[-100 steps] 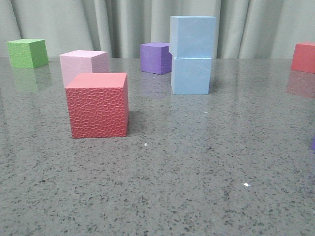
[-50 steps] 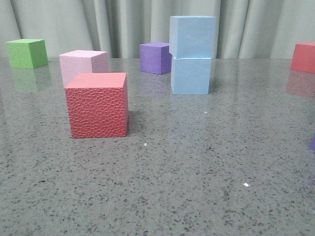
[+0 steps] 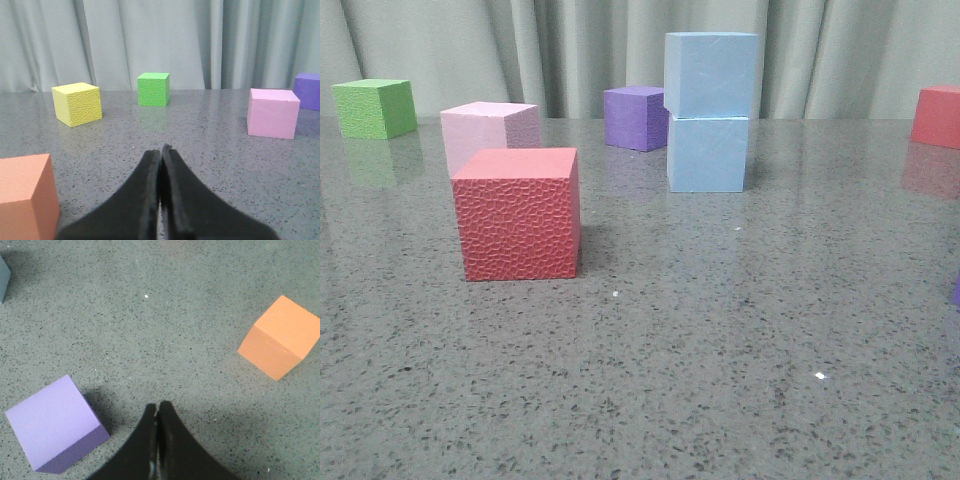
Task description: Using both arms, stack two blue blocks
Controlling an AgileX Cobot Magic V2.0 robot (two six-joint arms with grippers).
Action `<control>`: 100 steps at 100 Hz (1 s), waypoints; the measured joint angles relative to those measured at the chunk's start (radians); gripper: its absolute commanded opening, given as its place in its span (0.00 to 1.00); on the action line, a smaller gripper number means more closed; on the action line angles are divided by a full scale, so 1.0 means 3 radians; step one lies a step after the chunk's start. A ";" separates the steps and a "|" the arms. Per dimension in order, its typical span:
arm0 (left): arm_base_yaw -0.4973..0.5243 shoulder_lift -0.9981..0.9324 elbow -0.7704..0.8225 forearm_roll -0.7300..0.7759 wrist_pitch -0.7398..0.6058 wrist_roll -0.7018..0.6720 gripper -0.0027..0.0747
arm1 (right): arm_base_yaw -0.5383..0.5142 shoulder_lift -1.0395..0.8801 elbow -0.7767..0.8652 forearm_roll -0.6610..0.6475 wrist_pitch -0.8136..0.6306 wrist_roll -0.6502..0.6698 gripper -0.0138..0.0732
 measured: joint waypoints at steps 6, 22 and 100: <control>0.0000 0.0000 0.0000 0.0000 0.0000 0.0000 0.01 | 0.0000 0.0000 0.0000 0.0000 0.0000 0.0000 0.02; 0.0000 0.0000 0.0000 0.0000 0.0000 -0.0001 0.01 | 0.0000 0.0000 0.0000 0.0000 0.0000 0.0000 0.02; 0.0000 0.0000 0.0000 0.0000 -0.0003 -0.0007 0.01 | 0.0000 -0.0506 0.0479 0.0000 -0.0736 0.0000 0.02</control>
